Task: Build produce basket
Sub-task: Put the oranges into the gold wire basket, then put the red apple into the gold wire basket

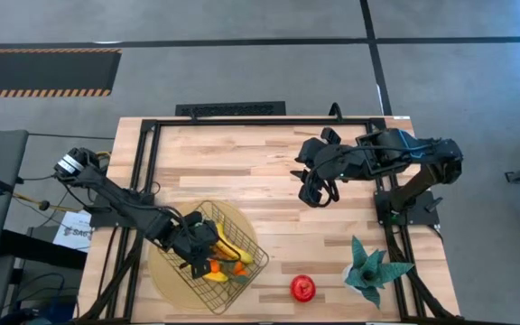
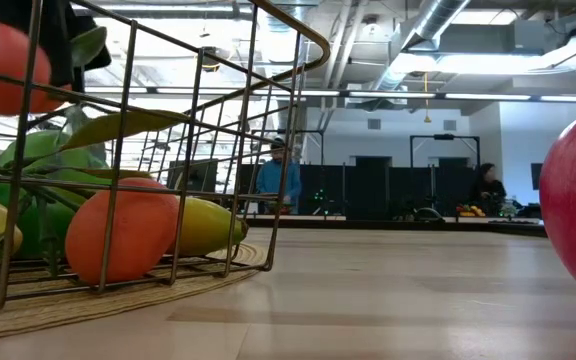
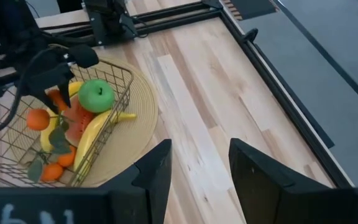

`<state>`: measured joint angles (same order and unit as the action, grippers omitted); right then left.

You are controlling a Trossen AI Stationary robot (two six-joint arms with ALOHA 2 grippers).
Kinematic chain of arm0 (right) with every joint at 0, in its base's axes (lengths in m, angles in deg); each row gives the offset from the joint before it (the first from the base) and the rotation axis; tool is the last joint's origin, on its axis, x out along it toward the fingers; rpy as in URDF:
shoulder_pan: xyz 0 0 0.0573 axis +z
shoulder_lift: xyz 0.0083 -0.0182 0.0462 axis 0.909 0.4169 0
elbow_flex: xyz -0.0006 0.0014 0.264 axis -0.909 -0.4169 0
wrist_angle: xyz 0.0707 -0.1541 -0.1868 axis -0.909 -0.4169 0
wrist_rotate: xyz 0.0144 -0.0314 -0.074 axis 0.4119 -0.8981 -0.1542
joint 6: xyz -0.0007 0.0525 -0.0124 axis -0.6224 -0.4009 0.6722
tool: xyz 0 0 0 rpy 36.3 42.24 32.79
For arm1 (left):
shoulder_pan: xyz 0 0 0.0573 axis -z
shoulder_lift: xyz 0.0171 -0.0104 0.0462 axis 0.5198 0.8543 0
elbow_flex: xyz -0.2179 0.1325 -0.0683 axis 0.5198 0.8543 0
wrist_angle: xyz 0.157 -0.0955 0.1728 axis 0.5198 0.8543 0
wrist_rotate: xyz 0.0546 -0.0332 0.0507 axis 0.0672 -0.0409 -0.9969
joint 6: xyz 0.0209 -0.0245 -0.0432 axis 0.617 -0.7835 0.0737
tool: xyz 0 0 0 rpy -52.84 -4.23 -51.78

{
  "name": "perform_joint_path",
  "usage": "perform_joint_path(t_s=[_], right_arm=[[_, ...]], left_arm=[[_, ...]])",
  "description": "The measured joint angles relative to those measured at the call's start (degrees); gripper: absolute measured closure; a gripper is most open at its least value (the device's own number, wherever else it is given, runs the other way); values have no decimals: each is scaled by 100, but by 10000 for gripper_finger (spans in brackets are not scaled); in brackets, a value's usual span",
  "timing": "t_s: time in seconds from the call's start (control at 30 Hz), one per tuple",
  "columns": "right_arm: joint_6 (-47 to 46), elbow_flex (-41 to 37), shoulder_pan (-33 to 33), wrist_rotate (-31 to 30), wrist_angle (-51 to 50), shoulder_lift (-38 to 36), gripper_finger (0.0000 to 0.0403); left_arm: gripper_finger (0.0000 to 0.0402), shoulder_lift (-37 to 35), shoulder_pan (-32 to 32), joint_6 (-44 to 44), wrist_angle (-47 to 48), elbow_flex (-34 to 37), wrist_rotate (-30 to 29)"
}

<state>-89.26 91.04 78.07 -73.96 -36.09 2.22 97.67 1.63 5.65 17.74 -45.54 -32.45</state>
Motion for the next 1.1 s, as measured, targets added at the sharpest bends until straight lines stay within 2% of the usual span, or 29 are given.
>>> perform_joint_path(t_s=[0.07, 0.3, 0.47, 0.73, 0.8, 0.93, 1.1], right_arm=[[0, 0, 0, 22, -1, 0, 226], [0, 0, 0, 152, -41, 0, 219], [-166, 0, 0, 157, -355, 0, 221], [-860, -4, -16, 192, -1408, -41, 225], [-1232, -6, -15, 368, -1643, -68, 223], [-1823, -44, 131, 910, -1634, -120, 223], [-2558, -46, 680, 1227, -1628, 51, 227]], left_arm=[[329, 0, -24, -183, -6, 27, -2], [190, -2, -294, -285, -21, 31, 200], [142, -2, -520, -275, -24, -6, 279], [137, -3, -985, 1009, -862, -790, -361], [141, -9, -1107, 1395, -985, -1037, -452], [147, -9, -1263, 2072, -973, -1493, -1022], [152, -9, -1362, 2620, -537, -2055, -1799]])
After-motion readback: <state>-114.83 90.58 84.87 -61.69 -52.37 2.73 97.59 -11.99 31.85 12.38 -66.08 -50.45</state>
